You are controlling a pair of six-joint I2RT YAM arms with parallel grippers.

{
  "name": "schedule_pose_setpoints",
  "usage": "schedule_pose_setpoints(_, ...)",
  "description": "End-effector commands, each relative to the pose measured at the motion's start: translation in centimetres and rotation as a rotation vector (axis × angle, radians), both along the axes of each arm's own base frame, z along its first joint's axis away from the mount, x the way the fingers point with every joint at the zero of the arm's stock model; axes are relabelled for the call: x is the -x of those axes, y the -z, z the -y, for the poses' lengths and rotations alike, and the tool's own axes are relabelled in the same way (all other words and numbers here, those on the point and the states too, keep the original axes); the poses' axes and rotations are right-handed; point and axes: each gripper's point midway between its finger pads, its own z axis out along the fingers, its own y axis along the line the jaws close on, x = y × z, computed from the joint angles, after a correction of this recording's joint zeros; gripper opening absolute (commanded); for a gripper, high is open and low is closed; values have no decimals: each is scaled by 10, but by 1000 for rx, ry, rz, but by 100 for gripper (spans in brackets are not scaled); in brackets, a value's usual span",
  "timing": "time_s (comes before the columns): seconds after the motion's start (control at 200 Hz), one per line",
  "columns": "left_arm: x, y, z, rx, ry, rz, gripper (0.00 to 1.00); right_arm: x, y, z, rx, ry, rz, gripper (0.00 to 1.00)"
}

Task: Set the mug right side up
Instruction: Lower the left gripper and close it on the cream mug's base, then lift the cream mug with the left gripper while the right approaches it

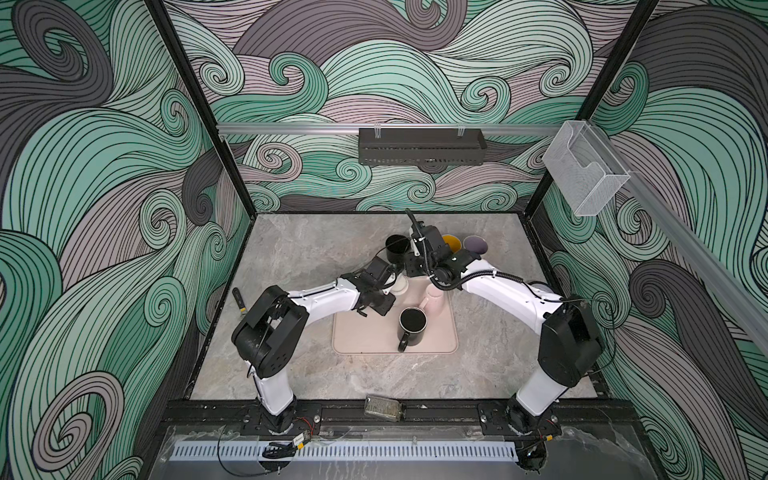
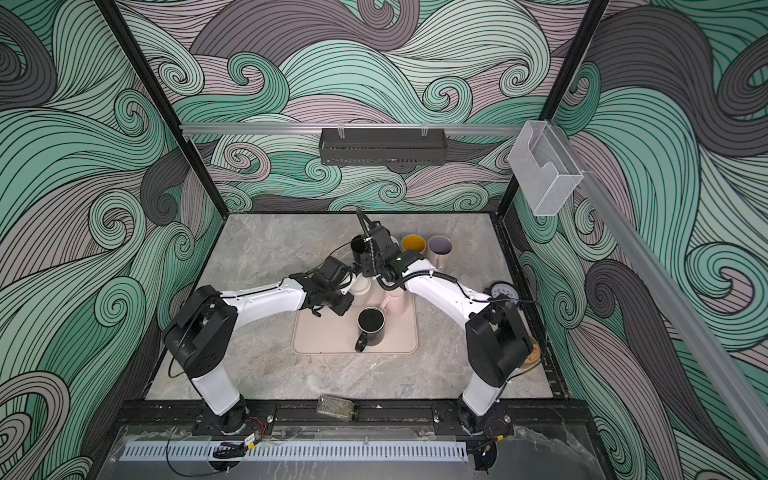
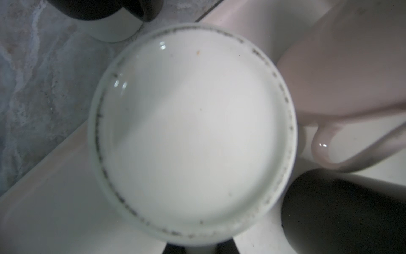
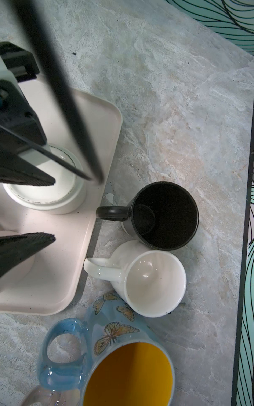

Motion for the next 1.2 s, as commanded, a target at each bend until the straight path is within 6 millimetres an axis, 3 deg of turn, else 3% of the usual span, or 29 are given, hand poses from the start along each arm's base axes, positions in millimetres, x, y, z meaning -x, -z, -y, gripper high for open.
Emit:
schedule_pose_setpoints(0.0, -7, -40, 0, 32, -9, 112, 0, -1, -20, 1, -18, 0, 49, 38)
schedule_pose_setpoints(0.25, 3, -56, -22, 17, -68, 153, 0, -4, -37, 12, -22, 19, 89, 38)
schedule_pose_setpoints(0.465, -4, -92, -40, 36, -190, 241, 0, 3, -54, 20, -61, 29, 107, 38)
schedule_pose_setpoints(0.49, -4, -108, -42, 65, -201, 276, 0, 3, -56, 21, -69, 29, 108, 38)
schedule_pose_setpoints(0.921, -1, -232, -23, 519, -221, 457, 0, 12, -77, 22, -247, 37, 154, 38)
schedule_pose_setpoints(1.196, 7, -289, -13, 808, -168, 467, 0, 14, -83, 29, -338, 51, 180, 38)
